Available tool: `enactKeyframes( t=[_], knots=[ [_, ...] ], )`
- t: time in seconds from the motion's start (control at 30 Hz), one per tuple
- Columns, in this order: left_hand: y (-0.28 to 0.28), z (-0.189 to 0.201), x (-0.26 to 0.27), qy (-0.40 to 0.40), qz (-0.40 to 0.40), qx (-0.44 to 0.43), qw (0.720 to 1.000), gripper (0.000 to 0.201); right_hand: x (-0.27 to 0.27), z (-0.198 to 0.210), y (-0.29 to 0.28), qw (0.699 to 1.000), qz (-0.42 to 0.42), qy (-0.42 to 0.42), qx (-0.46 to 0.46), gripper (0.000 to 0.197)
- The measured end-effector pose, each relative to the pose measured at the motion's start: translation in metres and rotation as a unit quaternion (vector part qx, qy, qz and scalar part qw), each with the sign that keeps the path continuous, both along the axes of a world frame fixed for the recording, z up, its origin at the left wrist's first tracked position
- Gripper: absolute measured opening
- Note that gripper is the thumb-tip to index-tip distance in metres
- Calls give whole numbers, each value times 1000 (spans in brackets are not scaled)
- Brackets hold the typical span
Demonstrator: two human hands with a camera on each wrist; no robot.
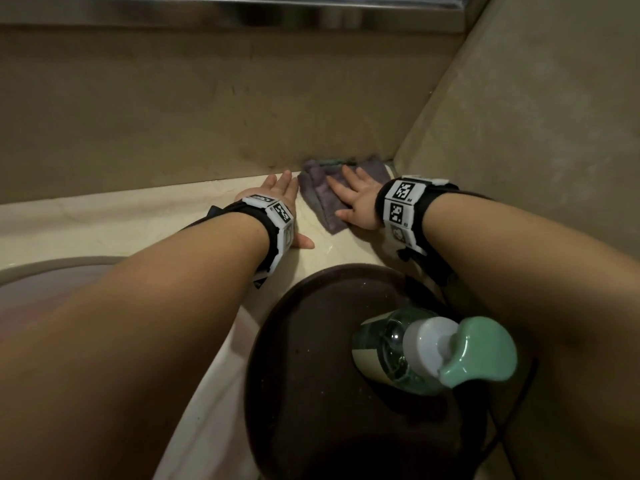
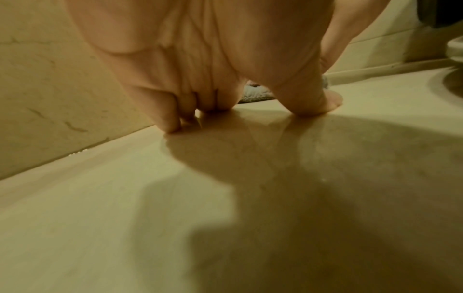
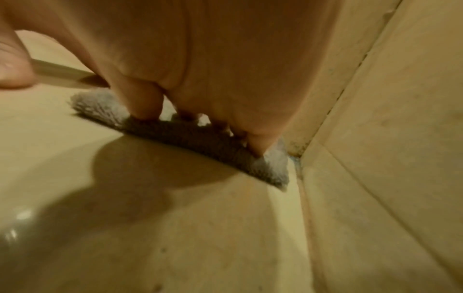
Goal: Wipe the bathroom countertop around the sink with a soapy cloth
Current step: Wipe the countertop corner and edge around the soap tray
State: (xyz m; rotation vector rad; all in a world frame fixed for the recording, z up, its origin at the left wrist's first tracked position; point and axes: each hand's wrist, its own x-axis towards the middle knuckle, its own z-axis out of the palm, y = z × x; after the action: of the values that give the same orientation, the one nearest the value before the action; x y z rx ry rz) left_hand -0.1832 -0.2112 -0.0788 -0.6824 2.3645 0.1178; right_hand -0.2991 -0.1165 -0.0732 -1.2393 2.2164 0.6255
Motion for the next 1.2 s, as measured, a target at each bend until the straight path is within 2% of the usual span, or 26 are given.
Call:
enactKeyframes(
  t=[0.23,0.53,0.9,1.07,1.2],
  knots=[
    [-1,-4,-3,-1,8,6,1000,118,-16,-5,8,994,-100,47,1,68],
    [-4,-7,-3,8,13,12,1000,119,-12,-2,16,993,-104,49,9,72],
    [-5,-9,-1,20,3,10,1000,117,15,5,60,993,-112,11,37,73],
    [-3,-15,-1,-6,-40,-27,999,110,14,5,58,993,-106,22,46,75],
    [-5,-16,-1,12,-21,-17,1000,116,9,5,47,991,-107,36,71,77]
  ],
)
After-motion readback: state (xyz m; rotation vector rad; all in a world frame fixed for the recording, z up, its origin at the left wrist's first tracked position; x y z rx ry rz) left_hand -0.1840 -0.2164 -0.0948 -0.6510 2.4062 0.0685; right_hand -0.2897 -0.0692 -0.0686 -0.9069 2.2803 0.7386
